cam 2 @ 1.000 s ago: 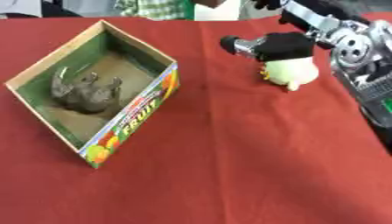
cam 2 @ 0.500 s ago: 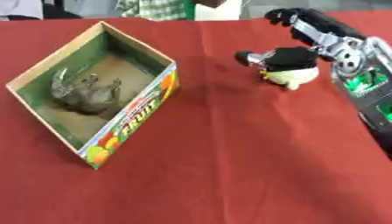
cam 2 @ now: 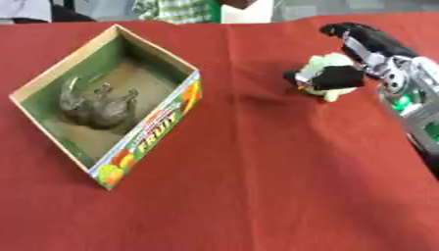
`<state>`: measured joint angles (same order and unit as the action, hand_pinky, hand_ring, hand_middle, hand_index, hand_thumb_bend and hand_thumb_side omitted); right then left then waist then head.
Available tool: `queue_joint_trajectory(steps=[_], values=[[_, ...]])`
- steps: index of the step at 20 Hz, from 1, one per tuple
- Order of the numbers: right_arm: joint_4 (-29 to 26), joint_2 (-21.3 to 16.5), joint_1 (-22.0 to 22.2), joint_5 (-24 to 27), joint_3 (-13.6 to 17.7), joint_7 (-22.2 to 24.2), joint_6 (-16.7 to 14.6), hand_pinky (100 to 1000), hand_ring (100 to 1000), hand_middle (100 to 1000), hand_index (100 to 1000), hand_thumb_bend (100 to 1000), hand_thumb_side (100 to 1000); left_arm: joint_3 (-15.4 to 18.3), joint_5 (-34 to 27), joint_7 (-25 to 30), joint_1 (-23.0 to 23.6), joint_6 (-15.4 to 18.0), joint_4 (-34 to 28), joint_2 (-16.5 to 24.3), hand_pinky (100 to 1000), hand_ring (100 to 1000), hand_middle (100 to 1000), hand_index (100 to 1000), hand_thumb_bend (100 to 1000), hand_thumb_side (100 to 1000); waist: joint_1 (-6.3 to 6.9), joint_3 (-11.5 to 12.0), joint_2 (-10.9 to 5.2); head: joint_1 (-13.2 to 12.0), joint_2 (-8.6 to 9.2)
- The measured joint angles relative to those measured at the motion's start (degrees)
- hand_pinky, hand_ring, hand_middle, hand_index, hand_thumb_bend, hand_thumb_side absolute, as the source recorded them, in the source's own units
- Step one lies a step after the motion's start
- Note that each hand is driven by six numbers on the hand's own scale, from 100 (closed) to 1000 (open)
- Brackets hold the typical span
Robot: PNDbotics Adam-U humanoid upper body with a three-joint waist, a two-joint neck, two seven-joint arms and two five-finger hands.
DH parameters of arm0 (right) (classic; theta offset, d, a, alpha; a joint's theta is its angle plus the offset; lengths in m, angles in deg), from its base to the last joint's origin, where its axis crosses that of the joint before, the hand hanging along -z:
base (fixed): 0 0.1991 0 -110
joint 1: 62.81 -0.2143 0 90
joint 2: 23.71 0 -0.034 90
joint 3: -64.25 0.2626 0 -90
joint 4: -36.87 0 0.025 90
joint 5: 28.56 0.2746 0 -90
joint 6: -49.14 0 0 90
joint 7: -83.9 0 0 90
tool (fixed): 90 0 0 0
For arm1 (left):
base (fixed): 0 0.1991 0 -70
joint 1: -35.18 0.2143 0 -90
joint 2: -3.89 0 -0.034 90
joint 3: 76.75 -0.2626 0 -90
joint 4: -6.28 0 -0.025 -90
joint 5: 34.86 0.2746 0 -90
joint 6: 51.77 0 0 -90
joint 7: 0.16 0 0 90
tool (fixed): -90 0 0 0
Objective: Pick up objects on the table and place them in the box.
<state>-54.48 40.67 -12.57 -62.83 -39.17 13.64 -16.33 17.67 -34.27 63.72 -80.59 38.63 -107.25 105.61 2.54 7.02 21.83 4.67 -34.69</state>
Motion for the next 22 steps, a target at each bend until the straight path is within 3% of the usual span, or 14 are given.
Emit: queue_joint_trajectory(steps=[14, 19, 22], values=[[7.91, 0.22, -0.19, -3.70, 0.07, 3.80, -0.22, 896, 998, 938, 1000, 611, 622, 0.00, -0.05, -0.02, -0.02, 0.01, -0.03, -0.04, 682, 884, 878, 899, 100, 814, -0.22, 0.04, 0.35, 0.25, 0.52], [12.67, 1.06, -1.80, -5.27, 0.36, 4.44, -0.13, 900, 1000, 932, 995, 560, 619, -0.01, -0.09, -0.02, -0.05, 0.01, -0.03, -0.05, 681, 883, 877, 897, 100, 813, -0.27, 0.35, 0.38, 0.52, 0.91], [14.21, 1.10, -2.53, -6.28, 0.36, 4.85, -0.71, 900, 997, 849, 956, 433, 624, -0.01, -0.12, -0.03, -0.05, 0.00, -0.05, -0.05, 680, 883, 876, 896, 100, 812, -0.46, 0.41, 0.41, 0.60, 1.00]])
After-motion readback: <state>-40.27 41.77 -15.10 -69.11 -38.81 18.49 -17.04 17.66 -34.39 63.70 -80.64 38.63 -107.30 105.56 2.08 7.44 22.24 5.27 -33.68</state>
